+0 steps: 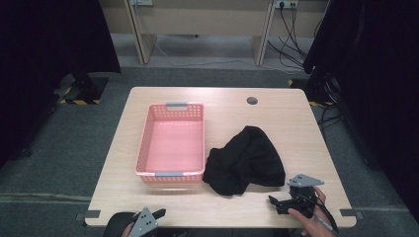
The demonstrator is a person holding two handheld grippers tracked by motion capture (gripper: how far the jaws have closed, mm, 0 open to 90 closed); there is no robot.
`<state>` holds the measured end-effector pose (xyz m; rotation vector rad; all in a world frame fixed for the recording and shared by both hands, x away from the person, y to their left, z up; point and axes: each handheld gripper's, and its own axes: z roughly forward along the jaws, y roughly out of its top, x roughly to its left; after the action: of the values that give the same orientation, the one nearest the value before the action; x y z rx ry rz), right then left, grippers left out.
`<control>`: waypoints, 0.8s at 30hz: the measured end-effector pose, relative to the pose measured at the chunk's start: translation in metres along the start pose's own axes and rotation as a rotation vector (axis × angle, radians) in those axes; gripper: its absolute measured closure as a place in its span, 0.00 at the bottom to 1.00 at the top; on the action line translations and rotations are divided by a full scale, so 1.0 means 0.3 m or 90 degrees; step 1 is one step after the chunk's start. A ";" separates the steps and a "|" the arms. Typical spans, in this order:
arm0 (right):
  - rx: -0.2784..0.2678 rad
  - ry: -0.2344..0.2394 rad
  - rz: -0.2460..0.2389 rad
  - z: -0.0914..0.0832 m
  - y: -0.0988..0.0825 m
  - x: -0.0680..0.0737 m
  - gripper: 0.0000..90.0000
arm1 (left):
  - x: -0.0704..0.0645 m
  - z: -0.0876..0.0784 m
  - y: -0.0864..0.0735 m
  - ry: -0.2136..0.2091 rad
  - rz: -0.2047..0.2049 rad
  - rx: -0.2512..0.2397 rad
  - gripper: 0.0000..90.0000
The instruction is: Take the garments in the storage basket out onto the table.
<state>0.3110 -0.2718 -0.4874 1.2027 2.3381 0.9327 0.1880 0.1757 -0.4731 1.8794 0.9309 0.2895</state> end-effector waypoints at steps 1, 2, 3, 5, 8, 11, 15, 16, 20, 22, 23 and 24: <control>0.000 0.000 0.000 0.000 0.000 0.000 0.01 | -0.006 0.000 -0.005 -0.002 0.000 -0.001 0.05; 0.000 0.000 0.000 0.000 0.000 0.000 0.01 | -0.006 0.000 -0.005 -0.002 0.000 -0.001 0.05; 0.000 0.000 0.000 0.000 0.000 0.000 0.01 | -0.006 0.000 -0.005 -0.002 0.000 -0.001 0.05; 0.000 0.000 0.000 0.000 0.000 0.000 0.01 | -0.009 0.000 -0.010 -0.003 0.000 0.001 0.05; 0.000 0.000 0.000 0.000 0.000 0.000 0.01 | -0.011 0.000 -0.014 -0.004 -0.002 0.000 0.05; 0.000 0.000 0.000 0.000 0.000 0.000 0.01 | -0.015 0.000 -0.016 -0.007 -0.001 0.001 0.05; 0.000 0.000 0.000 0.000 0.000 0.000 0.01 | -0.021 0.001 -0.019 -0.011 0.001 0.002 0.05; 0.000 0.000 0.000 0.000 0.000 0.000 0.01 | -0.021 0.001 -0.019 -0.011 0.001 0.002 0.05; 0.000 0.000 0.000 0.000 0.000 0.000 0.01 | -0.023 0.003 -0.021 -0.012 0.002 0.005 0.05; 0.000 0.000 0.000 0.000 0.000 0.000 0.01 | -0.024 0.003 -0.021 -0.013 0.003 0.006 0.05; 0.000 0.000 0.000 0.000 0.000 0.000 0.01 | -0.024 0.003 -0.021 -0.013 0.003 0.006 0.05; 0.000 0.000 0.000 0.000 0.000 0.000 0.01 | -0.024 0.003 -0.021 -0.013 0.003 0.006 0.05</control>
<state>0.3110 -0.2718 -0.4874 1.2029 2.3381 0.9326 0.1807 0.1715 -0.4777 1.8893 0.9159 0.2686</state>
